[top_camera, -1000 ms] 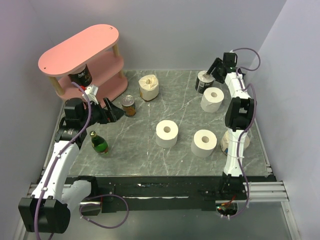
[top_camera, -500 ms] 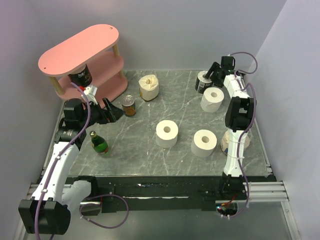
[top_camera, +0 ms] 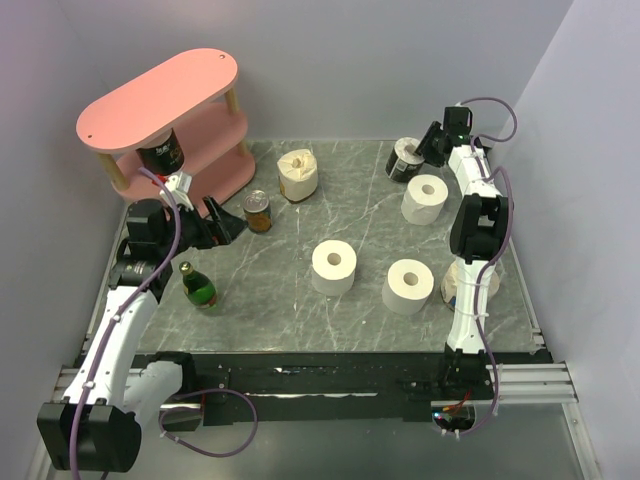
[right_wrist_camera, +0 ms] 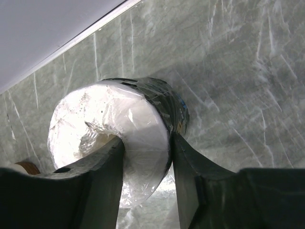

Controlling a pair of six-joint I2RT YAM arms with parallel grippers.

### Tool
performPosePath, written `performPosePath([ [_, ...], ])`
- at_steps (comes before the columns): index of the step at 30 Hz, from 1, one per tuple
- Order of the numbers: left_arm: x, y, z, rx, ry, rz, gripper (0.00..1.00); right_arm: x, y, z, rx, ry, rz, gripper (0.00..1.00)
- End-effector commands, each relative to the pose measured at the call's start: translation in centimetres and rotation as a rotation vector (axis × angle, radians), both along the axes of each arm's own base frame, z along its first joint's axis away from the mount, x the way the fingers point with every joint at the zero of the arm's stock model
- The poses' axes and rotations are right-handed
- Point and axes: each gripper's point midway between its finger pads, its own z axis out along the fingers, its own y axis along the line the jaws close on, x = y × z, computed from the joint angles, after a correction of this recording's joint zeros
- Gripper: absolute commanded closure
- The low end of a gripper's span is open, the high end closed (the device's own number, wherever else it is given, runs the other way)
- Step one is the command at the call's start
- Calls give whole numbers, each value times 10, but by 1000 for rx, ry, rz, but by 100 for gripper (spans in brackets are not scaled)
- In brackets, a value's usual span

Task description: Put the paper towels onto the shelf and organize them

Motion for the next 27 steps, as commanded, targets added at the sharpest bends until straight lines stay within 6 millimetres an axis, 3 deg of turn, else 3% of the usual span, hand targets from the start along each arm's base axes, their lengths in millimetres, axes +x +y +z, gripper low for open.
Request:
performPosePath([
  [1,3,6,18,3,-78,34,4,14,8,79,10,-183,15,57],
  [5,2,7,19,6,-86,44,4,11,11,82,22,-179,29,62],
  [8,2,9,21,8,-94,53,4,7,19,96,35,-205,52,64],
  [14,2,13,24,16,-109,78,4,-2,41,165,38,-317,144,63],
  [17,2,13,28,18,-127,81,4,-16,48,196,38,-355,172,63],
  [21,5,19,33,8,-106,131,4,-52,67,223,25,-366,254,64],
  [22,5,21,37,8,-103,147,4,-65,95,223,27,-342,308,64],
  [25,0,33,57,13,-97,226,4,-96,123,231,-12,-333,391,64],
  [26,1,40,62,24,-104,270,4,-107,147,232,-24,-336,437,64],
  [27,-1,44,76,25,-126,292,4,-120,158,233,-39,-333,463,64],
])
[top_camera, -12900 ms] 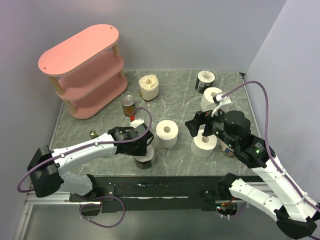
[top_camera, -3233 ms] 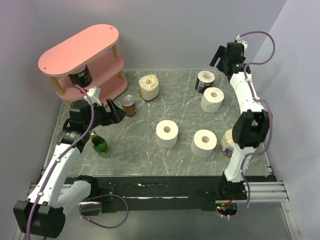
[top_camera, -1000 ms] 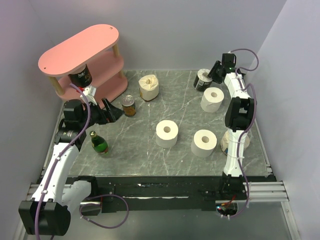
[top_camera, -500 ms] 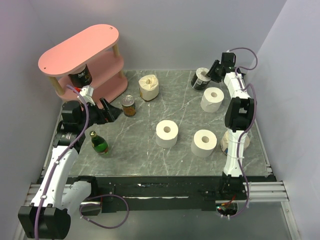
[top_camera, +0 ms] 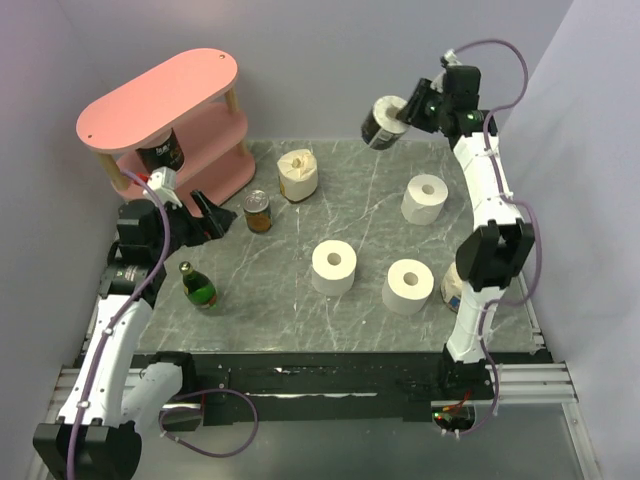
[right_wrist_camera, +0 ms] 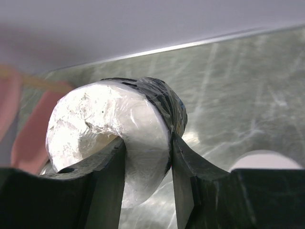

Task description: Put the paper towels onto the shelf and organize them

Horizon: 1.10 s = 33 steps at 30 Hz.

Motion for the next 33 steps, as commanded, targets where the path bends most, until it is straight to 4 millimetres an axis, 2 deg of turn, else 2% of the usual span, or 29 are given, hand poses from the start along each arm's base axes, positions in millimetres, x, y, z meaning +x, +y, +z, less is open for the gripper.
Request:
performPosePath([
  [1,-7,26,55,15,-78,157,4,-57,85,39,-51,-79,211,64],
  [2,-9,32,58,29,-76,191,4,-71,118,40,-44,-88,277,64],
  [3,-12,34,65,36,-81,202,4,-84,132,38,-37,-79,304,64],
  [5,-20,39,62,61,-64,219,4,-104,165,31,-35,-66,365,63],
  [6,-21,42,63,58,-62,236,4,-122,192,29,-35,-56,405,63],
  [7,-25,43,65,57,-65,245,4,-130,203,27,-31,-48,418,63],
  [8,-27,45,62,58,-56,253,4,-138,215,16,-29,-24,435,62],
  [9,-28,47,63,54,-55,272,4,-153,234,12,-17,-10,466,62],
  [12,-35,46,66,56,-64,262,4,-176,257,-13,-12,46,502,62],
  [13,-39,45,68,54,-78,256,4,-190,272,-21,-20,59,532,62],
  [14,-40,44,69,53,-85,247,4,-198,277,-34,-30,88,544,62],
  [16,-43,44,75,60,-115,244,4,-211,290,-47,-22,122,565,62],
  [17,-45,44,79,62,-131,239,4,-213,292,-59,-31,145,557,61],
  [22,-58,39,93,118,-230,176,3,-219,304,-89,-49,182,526,59],
  [23,-57,40,90,121,-224,179,3,-222,306,-101,-67,199,521,59],
  [26,-55,37,80,128,-185,155,3,-222,314,-117,-68,212,525,59],
  [33,-40,36,55,141,-107,144,1,-207,325,-137,-103,209,503,59],
])
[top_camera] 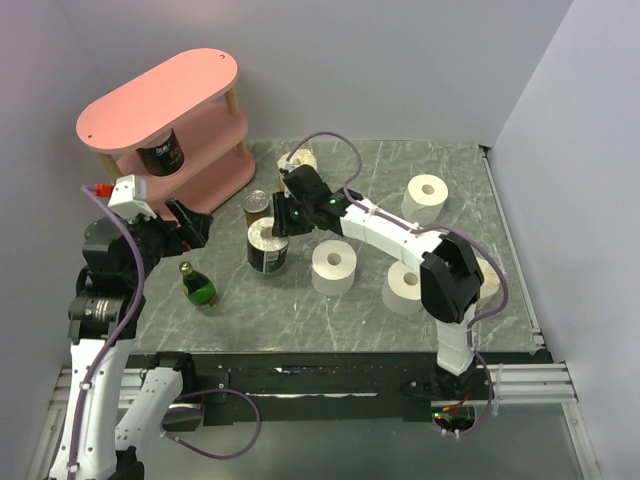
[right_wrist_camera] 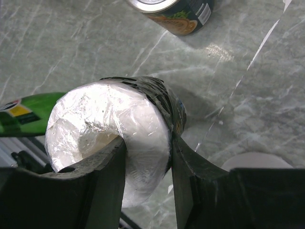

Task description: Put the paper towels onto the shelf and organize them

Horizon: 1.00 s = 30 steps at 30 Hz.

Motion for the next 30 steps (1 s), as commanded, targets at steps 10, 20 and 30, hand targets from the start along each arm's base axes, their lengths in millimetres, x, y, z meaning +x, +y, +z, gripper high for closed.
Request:
performPosePath([
  [10,20,0,-35,66,102,-22,4,23,23,-20,-6,-36,-67,45],
  [20,32,-40,-43,130,173,-122,11,18,-25,75,-11,-257,-88,17],
  [30,46,-106,-88,281,308,-262,12,-63,-129,110,51,-399,-132,0],
])
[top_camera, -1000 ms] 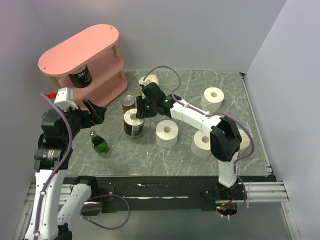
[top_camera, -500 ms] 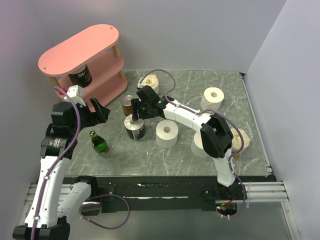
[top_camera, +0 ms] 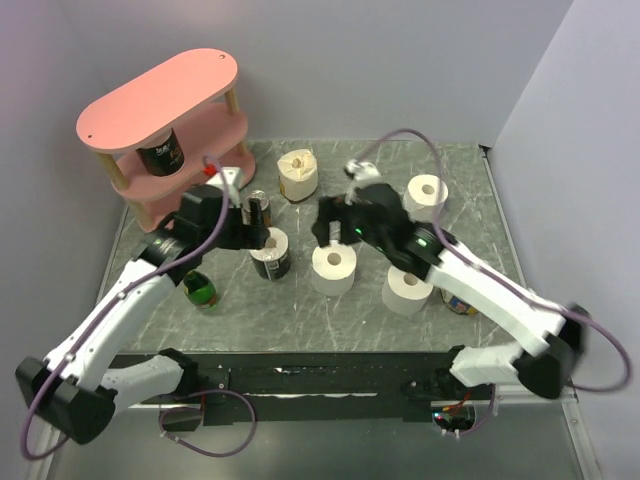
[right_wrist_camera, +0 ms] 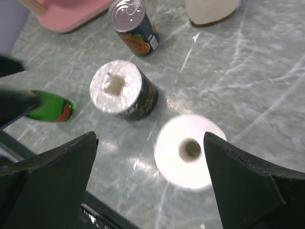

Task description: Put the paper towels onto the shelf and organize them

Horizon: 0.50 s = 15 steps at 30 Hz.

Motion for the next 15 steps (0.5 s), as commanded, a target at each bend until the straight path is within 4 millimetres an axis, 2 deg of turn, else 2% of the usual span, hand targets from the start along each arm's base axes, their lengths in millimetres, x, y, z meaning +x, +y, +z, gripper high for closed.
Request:
performPosePath([
  [1,14,-22,-2,83,-3,-44,11,-38,-34,13,78,-76,23,1],
  [2,19,-26,-15,128,22,-64,11,-46,-37,15,100,-85,39,0],
  [5,25,-33,-26,193,38,-89,8,-70,-49,24,178,-132,84,0],
  [7,29,-35,-29,219,34,-111,8,-75,-60,23,214,-166,56,1],
  [10,33,-41,-38,243,54,-145,9,-74,-74,12,211,-160,-20,0],
  [15,36,-49,-51,248,79,-179,9,-75,-83,1,191,-149,-56,0],
])
